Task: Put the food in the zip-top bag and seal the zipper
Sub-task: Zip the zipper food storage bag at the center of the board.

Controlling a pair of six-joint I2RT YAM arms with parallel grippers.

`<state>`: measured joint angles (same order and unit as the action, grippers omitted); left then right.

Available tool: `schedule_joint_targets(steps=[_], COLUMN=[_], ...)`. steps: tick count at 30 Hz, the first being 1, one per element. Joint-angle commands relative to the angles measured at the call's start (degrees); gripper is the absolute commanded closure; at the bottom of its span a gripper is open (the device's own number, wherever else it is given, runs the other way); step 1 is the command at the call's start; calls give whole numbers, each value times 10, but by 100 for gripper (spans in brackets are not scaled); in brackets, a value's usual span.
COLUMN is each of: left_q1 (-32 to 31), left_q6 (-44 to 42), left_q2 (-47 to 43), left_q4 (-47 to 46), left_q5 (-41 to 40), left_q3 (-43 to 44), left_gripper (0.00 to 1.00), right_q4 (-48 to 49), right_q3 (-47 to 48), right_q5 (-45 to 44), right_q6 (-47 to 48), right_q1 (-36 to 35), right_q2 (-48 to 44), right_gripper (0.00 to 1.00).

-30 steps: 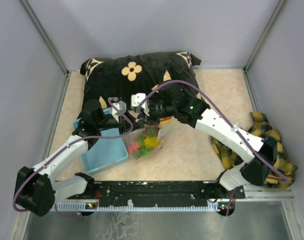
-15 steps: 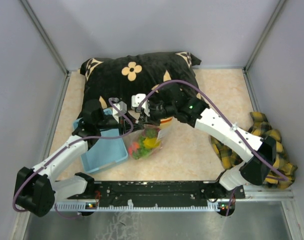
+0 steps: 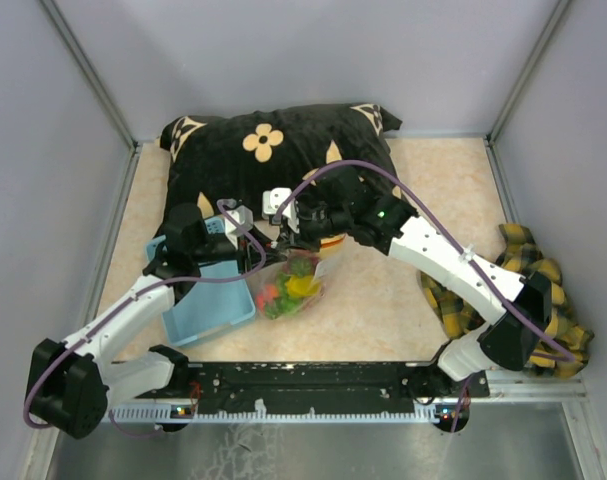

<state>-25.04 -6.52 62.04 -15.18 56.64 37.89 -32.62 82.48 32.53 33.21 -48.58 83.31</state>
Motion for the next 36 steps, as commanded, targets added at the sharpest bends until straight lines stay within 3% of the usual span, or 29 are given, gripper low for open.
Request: schedule_joint_targets(steps=[1, 5, 9, 16, 23, 29, 36], left_q1=[-4, -4, -4, -5, -5, -5, -5], left_q6=[-12, -13, -16, -13, -13, -13, -14], left_q2=[2, 4, -1, 2, -2, -8, -35], left_q4=[4, 4, 3, 1, -1, -5, -11], left_q5=[-6, 10, 21, 28, 32, 39, 17], left_q3=[-8, 1, 4, 6, 7, 3, -7], left_gripper=[73, 98, 99, 99, 99, 99, 99], right_q4=[25, 27, 37, 42, 36, 23, -9], right_q3=[6, 4, 3, 9, 12, 15, -5], right_q5=[0, 3, 10, 22, 31, 24, -5], right_q6=[-5, -8, -14, -15, -13, -3, 3], right_q1=[5, 5, 5, 5, 5, 6, 30], right_q2=[-10, -8, -5, 6, 21, 24, 5], right_gripper=[100, 100, 81, 73, 75, 100, 100])
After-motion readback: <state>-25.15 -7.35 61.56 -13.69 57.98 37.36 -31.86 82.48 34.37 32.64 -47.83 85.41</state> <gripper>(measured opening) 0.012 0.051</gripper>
